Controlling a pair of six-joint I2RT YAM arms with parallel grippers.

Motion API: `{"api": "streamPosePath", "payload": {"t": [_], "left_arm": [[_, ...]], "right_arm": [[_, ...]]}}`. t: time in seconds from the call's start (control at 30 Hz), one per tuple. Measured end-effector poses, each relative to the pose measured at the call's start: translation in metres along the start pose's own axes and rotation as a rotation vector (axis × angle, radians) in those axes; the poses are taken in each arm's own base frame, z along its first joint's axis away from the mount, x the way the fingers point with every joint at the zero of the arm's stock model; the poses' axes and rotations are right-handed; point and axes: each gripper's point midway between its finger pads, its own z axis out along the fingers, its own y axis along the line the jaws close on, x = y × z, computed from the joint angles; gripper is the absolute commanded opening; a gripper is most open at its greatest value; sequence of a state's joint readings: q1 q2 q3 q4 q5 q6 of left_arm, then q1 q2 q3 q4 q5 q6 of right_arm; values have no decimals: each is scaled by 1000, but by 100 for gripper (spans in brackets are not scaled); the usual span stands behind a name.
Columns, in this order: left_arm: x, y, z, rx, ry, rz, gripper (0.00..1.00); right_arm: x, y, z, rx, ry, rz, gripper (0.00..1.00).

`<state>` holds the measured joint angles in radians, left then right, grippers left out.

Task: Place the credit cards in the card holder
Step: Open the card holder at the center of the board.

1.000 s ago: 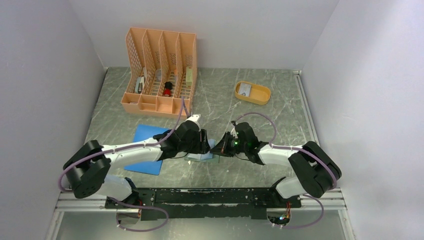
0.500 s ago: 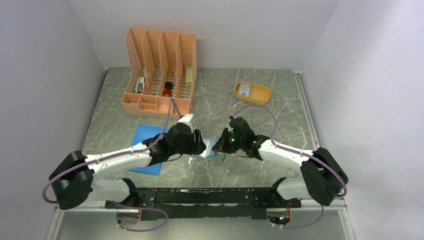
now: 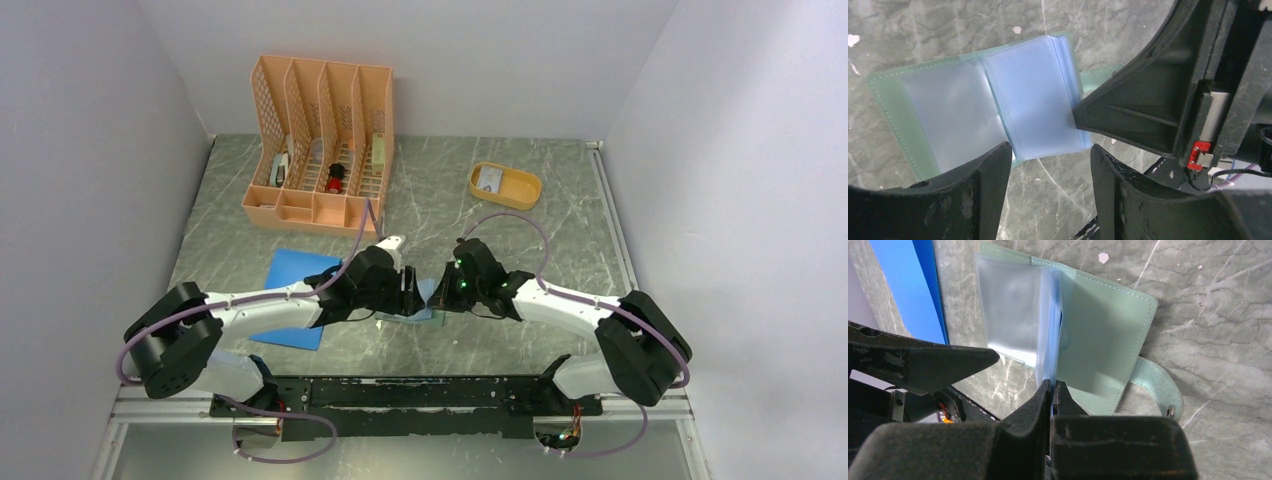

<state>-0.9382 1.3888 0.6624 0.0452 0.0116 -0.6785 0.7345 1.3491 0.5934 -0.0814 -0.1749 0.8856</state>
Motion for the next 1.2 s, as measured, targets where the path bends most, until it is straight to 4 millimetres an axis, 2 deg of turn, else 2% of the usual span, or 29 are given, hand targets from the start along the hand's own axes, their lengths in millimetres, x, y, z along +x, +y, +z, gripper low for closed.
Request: {"api": "streamPosePath", "payload": {"t": [0.37, 0.63, 0.77, 1.07, 1.2], "left_arm": [[15, -16, 3, 32, 46, 110, 66], [12, -6, 17, -60, 56, 137, 58], [15, 4, 22, -115, 71, 144, 46], [16, 23, 21, -207, 64, 144, 11], [15, 32, 19, -256, 53, 135, 5]], "right_arm": [[0, 0, 0, -2, 0, 1, 0], [1, 1, 0, -6, 5, 7, 0], [1, 1, 0, -6, 5, 7, 0], [1, 3, -1, -11, 6, 6, 0], [0, 3, -2, -13, -1, 5, 0]]}}
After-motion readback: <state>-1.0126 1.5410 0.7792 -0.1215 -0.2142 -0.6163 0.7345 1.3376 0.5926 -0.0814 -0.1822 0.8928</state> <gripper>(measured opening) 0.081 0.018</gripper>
